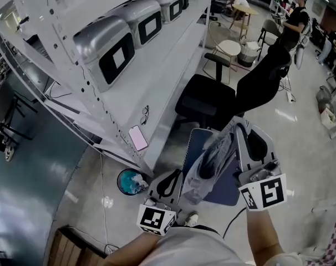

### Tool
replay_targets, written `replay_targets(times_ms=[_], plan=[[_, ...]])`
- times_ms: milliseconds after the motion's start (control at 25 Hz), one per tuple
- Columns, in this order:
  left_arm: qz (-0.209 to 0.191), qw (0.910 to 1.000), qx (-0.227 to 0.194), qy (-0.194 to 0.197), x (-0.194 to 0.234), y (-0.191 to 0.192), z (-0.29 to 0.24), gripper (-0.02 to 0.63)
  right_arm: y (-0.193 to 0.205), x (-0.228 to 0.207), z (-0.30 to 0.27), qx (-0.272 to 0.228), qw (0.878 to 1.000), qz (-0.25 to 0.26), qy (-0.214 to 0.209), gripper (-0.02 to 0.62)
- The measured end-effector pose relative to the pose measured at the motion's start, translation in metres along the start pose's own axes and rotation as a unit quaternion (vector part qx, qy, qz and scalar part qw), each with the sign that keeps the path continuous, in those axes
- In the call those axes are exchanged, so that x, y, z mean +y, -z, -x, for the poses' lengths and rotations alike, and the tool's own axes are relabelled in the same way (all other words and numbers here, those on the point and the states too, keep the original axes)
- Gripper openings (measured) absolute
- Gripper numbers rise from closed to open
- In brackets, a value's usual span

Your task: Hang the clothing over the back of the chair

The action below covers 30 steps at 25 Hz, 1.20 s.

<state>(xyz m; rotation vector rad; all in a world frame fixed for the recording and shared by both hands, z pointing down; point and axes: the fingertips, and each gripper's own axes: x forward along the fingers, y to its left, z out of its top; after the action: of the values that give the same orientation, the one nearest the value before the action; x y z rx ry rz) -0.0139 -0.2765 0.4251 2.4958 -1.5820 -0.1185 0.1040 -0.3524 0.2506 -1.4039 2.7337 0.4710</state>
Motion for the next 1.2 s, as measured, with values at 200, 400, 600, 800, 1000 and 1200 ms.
replay_targets(times_ms=[200, 400, 600, 800, 1000, 1200], plan=[[0.005, 0.9998, -0.015, 0.008, 0.017, -0.01, -0.002, 0.02, -0.021, -0.017, -0.022, -0.005, 1.0, 0.023, 0.019, 0.038], [0.009, 0.9998, -0.017, -0.005, 0.039, -0.011, 0.002, 0.02, 0.001, 0.036, -0.055, 0.009, 0.999, 0.0, -0.034, 0.038], [0.011, 0.9994, -0.004, -0.034, 0.065, -0.005, 0.018, 0.02, 0.066, 0.114, -0.093, 0.046, 0.99, -0.091, -0.093, 0.038], [0.012, 0.9976, 0.021, -0.065, 0.087, 0.008, 0.04, 0.02, 0.146, 0.164, -0.109, 0.099, 0.975, -0.161, -0.117, 0.038], [0.015, 0.9961, 0.036, -0.079, 0.101, 0.018, 0.048, 0.02, 0.208, 0.193, -0.103, 0.163, 0.963, -0.172, -0.13, 0.038], [0.02, 0.9963, 0.038, -0.073, 0.106, 0.021, 0.044, 0.02, 0.259, 0.236, -0.084, 0.239, 0.94, -0.16, -0.182, 0.056]])
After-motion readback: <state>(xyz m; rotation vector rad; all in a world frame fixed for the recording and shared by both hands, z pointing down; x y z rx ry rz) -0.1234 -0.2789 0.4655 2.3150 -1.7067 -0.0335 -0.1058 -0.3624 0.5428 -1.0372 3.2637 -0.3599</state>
